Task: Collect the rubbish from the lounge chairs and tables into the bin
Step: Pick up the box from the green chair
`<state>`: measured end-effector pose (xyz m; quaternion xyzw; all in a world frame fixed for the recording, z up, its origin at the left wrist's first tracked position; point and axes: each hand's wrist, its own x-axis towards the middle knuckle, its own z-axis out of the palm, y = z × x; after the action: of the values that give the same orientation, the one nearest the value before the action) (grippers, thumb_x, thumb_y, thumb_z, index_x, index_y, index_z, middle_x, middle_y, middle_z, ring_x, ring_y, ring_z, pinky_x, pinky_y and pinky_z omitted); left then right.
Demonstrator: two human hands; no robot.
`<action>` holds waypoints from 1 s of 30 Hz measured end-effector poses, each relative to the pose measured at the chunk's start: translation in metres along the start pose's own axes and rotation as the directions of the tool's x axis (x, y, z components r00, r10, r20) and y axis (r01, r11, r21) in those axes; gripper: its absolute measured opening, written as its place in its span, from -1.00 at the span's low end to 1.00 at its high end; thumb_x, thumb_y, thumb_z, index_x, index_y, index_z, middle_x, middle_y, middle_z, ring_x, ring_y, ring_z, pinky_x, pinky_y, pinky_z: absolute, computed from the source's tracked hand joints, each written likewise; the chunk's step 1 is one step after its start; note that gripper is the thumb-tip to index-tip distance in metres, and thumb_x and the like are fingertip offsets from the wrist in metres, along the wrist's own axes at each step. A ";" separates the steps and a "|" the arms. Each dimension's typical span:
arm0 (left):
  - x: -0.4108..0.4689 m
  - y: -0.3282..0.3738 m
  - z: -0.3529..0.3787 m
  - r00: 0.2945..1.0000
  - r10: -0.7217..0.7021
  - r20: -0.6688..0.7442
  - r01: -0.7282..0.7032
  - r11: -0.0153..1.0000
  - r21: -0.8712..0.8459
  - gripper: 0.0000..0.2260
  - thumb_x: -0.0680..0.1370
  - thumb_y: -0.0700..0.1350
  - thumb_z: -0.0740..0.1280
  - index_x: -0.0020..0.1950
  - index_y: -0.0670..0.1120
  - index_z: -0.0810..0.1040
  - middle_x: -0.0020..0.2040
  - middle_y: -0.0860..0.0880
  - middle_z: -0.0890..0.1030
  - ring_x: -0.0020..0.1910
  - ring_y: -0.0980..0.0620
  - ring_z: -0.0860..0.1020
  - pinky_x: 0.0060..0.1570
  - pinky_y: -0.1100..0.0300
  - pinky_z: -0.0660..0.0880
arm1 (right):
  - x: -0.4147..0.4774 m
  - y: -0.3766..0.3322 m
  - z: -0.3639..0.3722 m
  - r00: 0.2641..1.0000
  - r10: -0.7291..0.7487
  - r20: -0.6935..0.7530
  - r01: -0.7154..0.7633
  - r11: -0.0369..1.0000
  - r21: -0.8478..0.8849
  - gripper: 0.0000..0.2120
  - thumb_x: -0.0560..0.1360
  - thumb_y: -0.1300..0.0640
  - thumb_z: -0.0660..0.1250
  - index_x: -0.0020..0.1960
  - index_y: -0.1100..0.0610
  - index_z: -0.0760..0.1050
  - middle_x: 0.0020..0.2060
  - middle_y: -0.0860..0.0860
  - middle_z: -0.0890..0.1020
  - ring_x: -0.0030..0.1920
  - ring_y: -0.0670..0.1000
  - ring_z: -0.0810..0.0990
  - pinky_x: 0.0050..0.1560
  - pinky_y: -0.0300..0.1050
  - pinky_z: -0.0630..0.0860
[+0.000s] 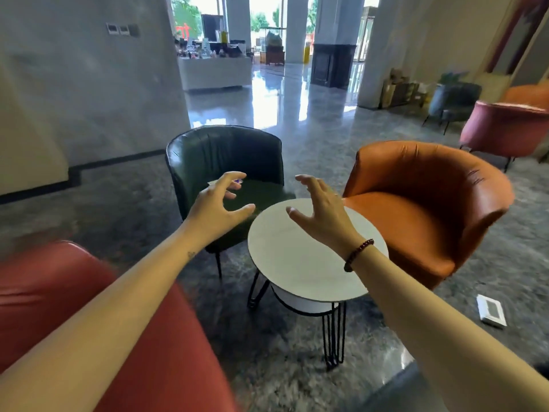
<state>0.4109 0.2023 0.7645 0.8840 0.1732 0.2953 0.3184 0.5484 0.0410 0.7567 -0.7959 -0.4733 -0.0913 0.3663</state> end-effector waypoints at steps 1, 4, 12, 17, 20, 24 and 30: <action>0.017 -0.009 0.001 1.000 -0.022 -0.016 0.022 1.000 0.008 -0.53 0.42 -0.06 0.42 0.29 0.00 0.38 0.19 -0.05 0.51 0.07 0.03 0.50 -0.05 0.23 0.37 | 0.023 0.008 0.009 1.000 -0.016 0.020 0.016 1.000 0.009 -0.46 0.45 0.00 0.35 0.35 0.09 0.26 0.30 0.12 0.42 0.25 0.13 0.42 0.27 0.15 0.36; 0.056 -0.037 0.001 0.994 -0.093 -0.054 0.095 0.995 0.029 -0.56 0.41 -0.07 0.43 0.26 0.03 0.40 0.16 -0.04 0.52 0.04 0.04 0.51 -0.08 0.24 0.37 | 0.081 0.023 0.039 0.997 -0.036 0.073 0.031 0.997 0.073 -0.46 0.45 0.00 0.35 0.35 0.07 0.26 0.31 0.10 0.41 0.26 0.12 0.40 0.29 0.12 0.36; 0.144 -0.122 -0.007 0.968 -0.204 -0.148 0.216 0.974 0.069 -0.53 0.42 -0.08 0.43 0.29 -0.01 0.39 0.16 -0.06 0.53 0.04 0.04 0.51 -0.05 0.18 0.41 | 0.193 0.052 0.118 0.980 -0.128 0.151 0.101 0.980 0.173 -0.47 0.44 0.00 0.35 0.34 0.10 0.28 0.28 0.09 0.43 0.25 0.09 0.42 0.27 0.17 0.38; 0.221 -0.185 0.001 0.968 -0.198 -0.156 0.212 0.974 0.081 -0.52 0.42 -0.05 0.42 0.31 0.01 0.37 0.18 -0.03 0.52 0.06 0.03 0.52 -0.01 0.15 0.45 | 0.267 0.086 0.165 0.983 -0.109 0.147 0.086 0.984 0.155 -0.48 0.44 0.02 0.35 0.34 0.11 0.29 0.25 0.09 0.46 0.22 0.08 0.43 0.27 0.15 0.37; 0.275 -0.238 0.002 0.970 -0.206 -0.132 0.217 0.973 0.074 -0.51 0.42 -0.06 0.43 0.31 0.00 0.37 0.18 -0.04 0.52 0.07 0.02 0.52 -0.02 0.16 0.44 | 0.325 0.104 0.206 0.983 -0.100 0.155 0.079 0.988 0.135 -0.47 0.44 0.02 0.35 0.34 0.10 0.28 0.25 0.08 0.45 0.21 0.07 0.43 0.27 0.13 0.36; 0.373 -0.316 -0.008 0.979 -0.193 -0.071 0.200 0.975 0.095 -0.50 0.41 -0.06 0.43 0.32 0.00 0.36 0.19 -0.04 0.51 0.05 0.06 0.50 -0.04 0.19 0.41 | 0.427 0.121 0.269 0.984 -0.085 0.155 0.069 0.992 0.105 -0.46 0.44 0.01 0.35 0.35 0.09 0.27 0.27 0.07 0.44 0.21 0.08 0.44 0.26 0.09 0.35; 0.505 -0.418 -0.025 0.979 -0.202 -0.017 0.203 0.973 0.109 -0.49 0.41 -0.04 0.44 0.32 0.00 0.36 0.18 -0.03 0.51 0.03 0.08 0.49 -0.03 0.19 0.40 | 0.554 0.136 0.365 0.977 -0.035 0.211 0.017 0.996 0.087 -0.45 0.43 0.01 0.35 0.35 0.09 0.27 0.29 0.07 0.43 0.26 0.08 0.41 0.29 0.11 0.32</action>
<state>0.7321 0.7711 0.7102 0.8770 0.2794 0.2540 0.2970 0.8828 0.6268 0.7008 -0.7786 -0.5235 0.0097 0.3459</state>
